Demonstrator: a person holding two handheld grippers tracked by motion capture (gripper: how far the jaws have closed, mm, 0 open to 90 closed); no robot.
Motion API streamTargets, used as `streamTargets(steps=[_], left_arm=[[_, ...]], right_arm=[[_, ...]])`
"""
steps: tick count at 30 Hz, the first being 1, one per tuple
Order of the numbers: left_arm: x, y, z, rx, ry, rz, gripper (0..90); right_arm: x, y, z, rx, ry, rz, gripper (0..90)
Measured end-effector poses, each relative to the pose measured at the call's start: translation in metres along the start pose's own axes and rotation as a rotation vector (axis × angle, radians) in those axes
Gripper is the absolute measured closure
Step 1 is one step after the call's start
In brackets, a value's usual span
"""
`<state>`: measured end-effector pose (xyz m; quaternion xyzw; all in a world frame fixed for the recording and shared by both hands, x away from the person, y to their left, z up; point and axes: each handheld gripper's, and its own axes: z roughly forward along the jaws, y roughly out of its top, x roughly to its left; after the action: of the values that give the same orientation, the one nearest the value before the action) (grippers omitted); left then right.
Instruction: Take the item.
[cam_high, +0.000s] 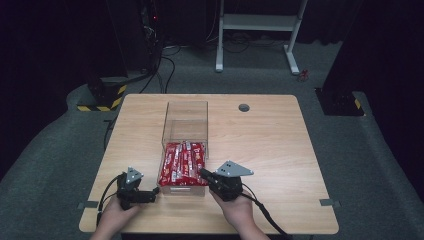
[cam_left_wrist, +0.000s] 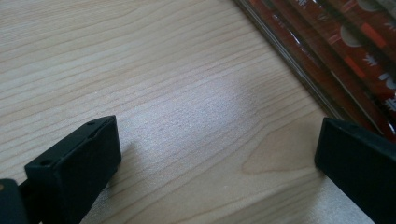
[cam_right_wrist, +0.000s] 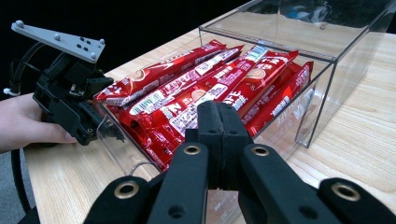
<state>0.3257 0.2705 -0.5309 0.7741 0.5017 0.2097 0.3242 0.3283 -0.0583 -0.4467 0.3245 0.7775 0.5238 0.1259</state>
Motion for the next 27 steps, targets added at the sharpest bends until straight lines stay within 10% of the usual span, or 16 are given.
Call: streamTargets(steps=[27], left_arm=[[0.0,0.0,0.0,0.0,0.001,0.0,0.6]], right_arm=[[-0.013,0.001,-0.014,-0.029,-0.033,0.006,90.0]])
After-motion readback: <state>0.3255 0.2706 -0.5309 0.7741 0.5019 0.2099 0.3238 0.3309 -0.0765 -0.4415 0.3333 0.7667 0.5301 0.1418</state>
